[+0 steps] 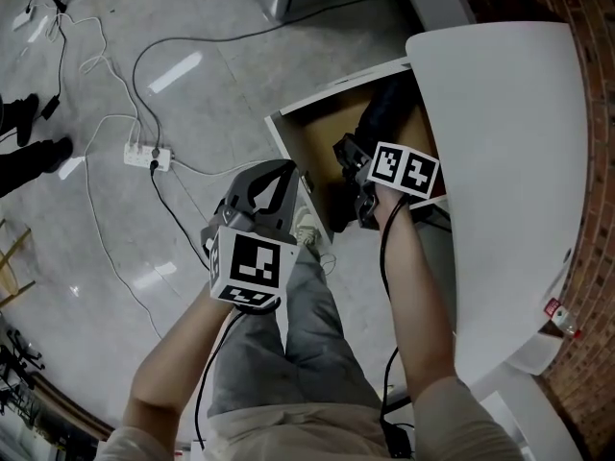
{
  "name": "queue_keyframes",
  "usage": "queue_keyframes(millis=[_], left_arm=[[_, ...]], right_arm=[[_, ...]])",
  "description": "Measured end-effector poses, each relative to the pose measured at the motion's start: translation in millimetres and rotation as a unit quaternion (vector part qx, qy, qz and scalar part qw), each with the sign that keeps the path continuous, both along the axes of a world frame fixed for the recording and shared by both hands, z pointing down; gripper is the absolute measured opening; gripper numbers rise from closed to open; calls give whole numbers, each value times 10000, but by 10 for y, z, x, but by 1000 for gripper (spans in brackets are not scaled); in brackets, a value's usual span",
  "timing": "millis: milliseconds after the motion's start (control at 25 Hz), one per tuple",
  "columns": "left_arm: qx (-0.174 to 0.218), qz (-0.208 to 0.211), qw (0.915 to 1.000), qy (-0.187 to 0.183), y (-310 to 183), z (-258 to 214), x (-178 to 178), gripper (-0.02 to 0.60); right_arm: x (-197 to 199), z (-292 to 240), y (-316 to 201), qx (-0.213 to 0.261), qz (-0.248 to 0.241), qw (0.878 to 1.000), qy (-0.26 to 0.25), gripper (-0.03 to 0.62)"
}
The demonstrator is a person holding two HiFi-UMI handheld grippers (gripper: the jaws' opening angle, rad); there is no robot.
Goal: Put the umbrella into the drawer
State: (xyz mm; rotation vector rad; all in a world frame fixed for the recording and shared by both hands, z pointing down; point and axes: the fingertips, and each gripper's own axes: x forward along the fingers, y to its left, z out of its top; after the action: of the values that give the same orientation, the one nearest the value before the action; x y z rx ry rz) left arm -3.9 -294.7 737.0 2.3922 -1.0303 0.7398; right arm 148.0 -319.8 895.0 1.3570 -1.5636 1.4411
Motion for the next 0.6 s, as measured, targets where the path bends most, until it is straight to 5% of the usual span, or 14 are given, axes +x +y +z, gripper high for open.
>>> queue_keyframes(millis=[240,600], left_arm=[[-47,67,10000,-28,32,98,67,8],[-77,119,9998,-133,107,138,96,8]], right_arm=[[102,219,-19,-95,354,9990,-241,279],[84,254,-121,283,251,9992,-115,299]])
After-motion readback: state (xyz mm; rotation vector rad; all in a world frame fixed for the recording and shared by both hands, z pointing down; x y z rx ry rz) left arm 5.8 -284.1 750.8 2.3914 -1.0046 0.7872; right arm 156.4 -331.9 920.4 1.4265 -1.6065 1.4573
